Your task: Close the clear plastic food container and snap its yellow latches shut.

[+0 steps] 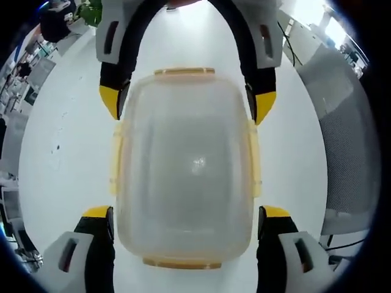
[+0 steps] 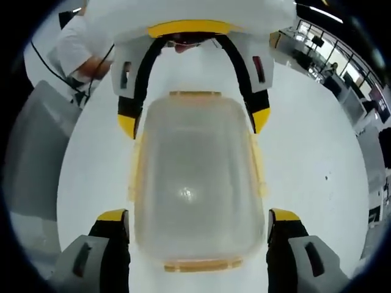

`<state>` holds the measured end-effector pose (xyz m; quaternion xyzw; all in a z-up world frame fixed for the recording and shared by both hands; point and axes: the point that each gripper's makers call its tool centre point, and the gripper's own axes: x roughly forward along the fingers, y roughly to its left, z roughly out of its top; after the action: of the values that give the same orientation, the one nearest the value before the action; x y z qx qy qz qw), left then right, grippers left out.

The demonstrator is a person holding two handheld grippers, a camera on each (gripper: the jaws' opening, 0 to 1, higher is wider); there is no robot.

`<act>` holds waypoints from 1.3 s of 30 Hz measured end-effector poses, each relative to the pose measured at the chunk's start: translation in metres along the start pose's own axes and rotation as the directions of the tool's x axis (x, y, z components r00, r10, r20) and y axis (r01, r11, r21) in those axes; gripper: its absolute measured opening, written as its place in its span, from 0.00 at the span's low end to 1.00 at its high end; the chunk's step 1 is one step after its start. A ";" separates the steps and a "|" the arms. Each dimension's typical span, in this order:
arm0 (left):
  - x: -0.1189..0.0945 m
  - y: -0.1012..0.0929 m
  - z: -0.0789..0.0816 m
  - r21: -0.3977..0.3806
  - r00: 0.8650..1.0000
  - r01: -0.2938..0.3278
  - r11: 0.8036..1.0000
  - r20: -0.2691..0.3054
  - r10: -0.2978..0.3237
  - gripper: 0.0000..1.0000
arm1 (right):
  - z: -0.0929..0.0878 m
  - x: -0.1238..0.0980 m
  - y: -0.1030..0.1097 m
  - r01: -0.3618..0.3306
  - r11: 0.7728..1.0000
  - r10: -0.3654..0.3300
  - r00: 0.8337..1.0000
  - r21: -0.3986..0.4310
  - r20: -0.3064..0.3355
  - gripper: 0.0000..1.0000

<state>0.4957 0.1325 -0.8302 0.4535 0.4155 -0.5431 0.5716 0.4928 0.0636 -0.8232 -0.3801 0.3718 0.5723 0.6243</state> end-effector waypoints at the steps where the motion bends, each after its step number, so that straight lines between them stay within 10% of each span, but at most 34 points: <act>1: 0.000 0.001 -0.001 0.004 1.000 -0.006 1.000 -0.004 0.006 0.99 | 0.000 0.000 0.000 0.002 1.000 -0.002 1.000 0.003 0.003 0.96; 39: -0.011 -0.008 -0.014 -0.151 0.991 -0.054 0.987 0.109 0.071 0.99 | -0.001 -0.015 0.006 0.055 0.993 -0.067 0.990 0.102 0.125 0.99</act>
<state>0.4877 0.1486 -0.8236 0.3907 0.4068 -0.5178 0.6432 0.4861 0.0565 -0.8104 -0.3227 0.3469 0.5572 0.6820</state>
